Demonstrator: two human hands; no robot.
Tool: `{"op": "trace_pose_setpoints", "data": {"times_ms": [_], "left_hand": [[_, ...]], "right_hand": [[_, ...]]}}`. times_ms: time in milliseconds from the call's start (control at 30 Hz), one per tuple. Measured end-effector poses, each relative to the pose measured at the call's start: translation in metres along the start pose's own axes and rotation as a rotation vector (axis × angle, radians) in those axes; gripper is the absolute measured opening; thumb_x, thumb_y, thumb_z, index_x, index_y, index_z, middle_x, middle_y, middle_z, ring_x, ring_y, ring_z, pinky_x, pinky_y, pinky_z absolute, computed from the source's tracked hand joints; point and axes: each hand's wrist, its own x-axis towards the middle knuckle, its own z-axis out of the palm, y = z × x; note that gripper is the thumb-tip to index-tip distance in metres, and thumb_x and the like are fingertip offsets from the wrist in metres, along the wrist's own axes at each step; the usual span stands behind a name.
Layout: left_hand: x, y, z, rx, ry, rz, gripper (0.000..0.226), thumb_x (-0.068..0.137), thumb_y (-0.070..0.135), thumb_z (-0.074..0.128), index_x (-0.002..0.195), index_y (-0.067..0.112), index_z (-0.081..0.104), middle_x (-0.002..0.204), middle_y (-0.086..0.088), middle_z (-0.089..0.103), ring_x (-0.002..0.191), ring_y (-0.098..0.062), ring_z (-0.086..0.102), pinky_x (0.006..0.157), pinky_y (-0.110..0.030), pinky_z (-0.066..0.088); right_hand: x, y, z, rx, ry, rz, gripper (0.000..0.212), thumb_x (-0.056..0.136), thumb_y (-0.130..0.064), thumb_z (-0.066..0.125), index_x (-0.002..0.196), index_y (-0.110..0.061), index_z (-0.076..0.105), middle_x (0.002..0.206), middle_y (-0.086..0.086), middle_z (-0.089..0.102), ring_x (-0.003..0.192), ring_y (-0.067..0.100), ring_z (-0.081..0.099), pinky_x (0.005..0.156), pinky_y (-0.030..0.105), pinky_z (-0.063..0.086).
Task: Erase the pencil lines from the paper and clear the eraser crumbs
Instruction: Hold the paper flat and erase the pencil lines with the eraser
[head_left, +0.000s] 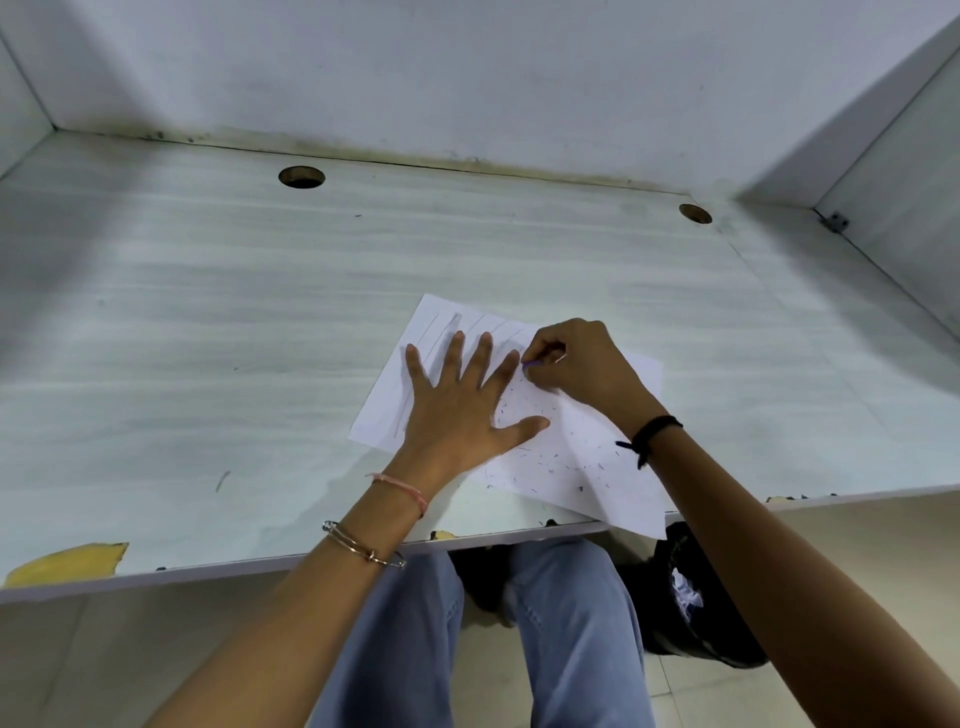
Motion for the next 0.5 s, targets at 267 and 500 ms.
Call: {"op": "trace_pose_setpoints", "data": {"times_ms": [267, 500], "left_hand": [[-0.0003, 0.0007, -0.0014, -0.009, 0.001, -0.002, 0.089, 0.08, 0.085, 0.013, 0.154, 0.038, -0.003, 0.163, 0.001, -0.012, 0.149, -0.027, -0.017, 0.107, -0.071, -0.012], [-0.0008, 0.0006, -0.0037, -0.007, -0.017, -0.009, 0.09, 0.079, 0.085, 0.012, 0.154, 0.039, -0.004, 0.163, 0.001, -0.014, 0.148, -0.026, -0.018, 0.107, -0.071, -0.012]], "right_hand": [[0.0059, 0.0007, -0.0036, -0.004, -0.007, 0.012, 0.006, 0.075, 0.001, 0.071, 0.075, -0.006, 0.071, 0.07, -0.001, 0.065, 0.062, 0.012, 0.059, 0.059, 0.019, 0.046], [0.0062, 0.002, -0.0006, 0.005, 0.008, 0.013, 0.005, 0.076, -0.001, 0.07, 0.078, -0.005, 0.071, 0.071, -0.001, 0.065, 0.065, 0.013, 0.06, 0.059, 0.015, 0.044]]}}
